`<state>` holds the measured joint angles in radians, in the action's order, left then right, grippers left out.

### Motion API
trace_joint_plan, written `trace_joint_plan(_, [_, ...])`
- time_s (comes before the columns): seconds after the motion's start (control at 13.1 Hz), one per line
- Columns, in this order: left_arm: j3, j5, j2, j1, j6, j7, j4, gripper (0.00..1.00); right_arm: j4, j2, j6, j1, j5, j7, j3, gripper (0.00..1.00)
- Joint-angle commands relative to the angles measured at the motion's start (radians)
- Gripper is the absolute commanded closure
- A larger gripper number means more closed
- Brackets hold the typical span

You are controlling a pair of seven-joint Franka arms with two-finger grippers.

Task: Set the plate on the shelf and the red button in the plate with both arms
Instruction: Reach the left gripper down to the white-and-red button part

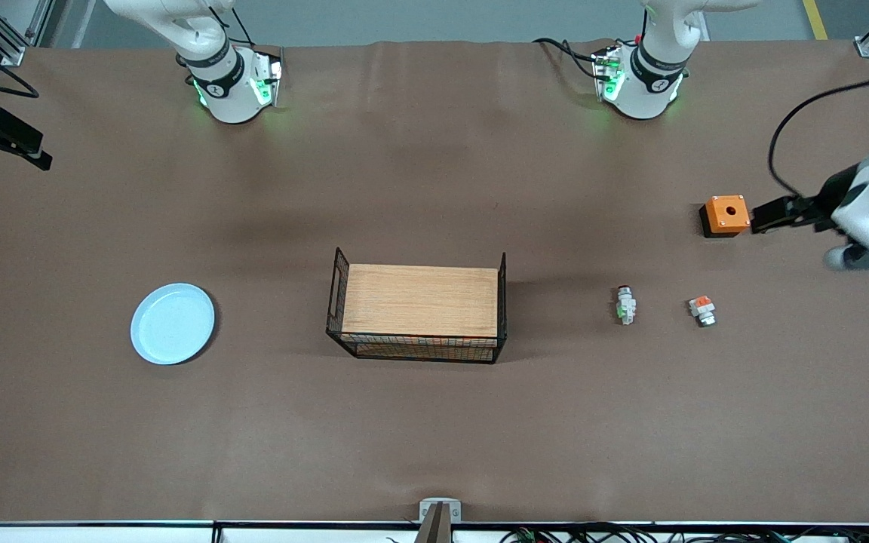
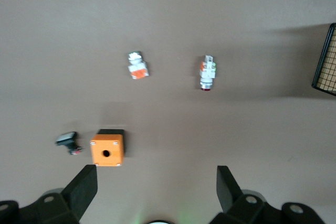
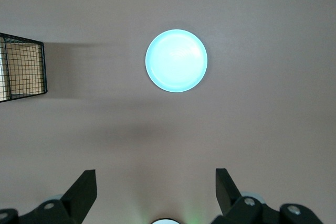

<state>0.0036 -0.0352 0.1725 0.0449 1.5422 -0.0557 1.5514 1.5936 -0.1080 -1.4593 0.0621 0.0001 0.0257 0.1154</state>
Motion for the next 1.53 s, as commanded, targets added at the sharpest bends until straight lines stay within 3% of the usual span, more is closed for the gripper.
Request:
trace_joint_plan(0.0, [-0.008,-0.020,0.042,0.015,0.082,-0.016,0.047,0.00,0.023,-0.026,-0.009,-0.002,-0.017,0.010,-0.002,0.00])
trace_joint_plan(0.38, [-0.076,-0.020,0.038,0.015,0.414,-0.053,0.300,0.00,0.000,0.002,-0.003,-0.005,-0.023,-0.003,-0.002,0.00])
trace_joint_plan(0.69, [-0.105,-0.020,0.035,0.015,0.693,-0.055,0.485,0.00,-0.049,0.183,-0.007,-0.007,-0.038,0.011,-0.002,0.00])
trace_joint_plan(0.84, [-0.111,-0.020,0.065,0.016,0.836,-0.052,0.554,0.00,-0.052,0.229,-0.029,-0.018,-0.043,0.025,-0.002,0.00])
trace_joint_plan(1.15, [-0.111,-0.015,0.177,0.036,0.970,-0.035,0.562,0.00,-0.023,0.336,-0.145,-0.062,-0.085,0.031,-0.002,0.00])
trace_joint_plan(1.3, [-0.111,-0.008,0.237,0.043,1.025,-0.032,0.556,0.00,0.000,0.376,-0.249,-0.114,-0.060,0.110,-0.005,0.00])
trace_joint_plan(1.46, [-0.111,-0.003,0.297,0.047,1.073,-0.033,0.529,0.00,0.105,0.378,-0.384,-0.168,0.038,0.137,-0.003,0.00])
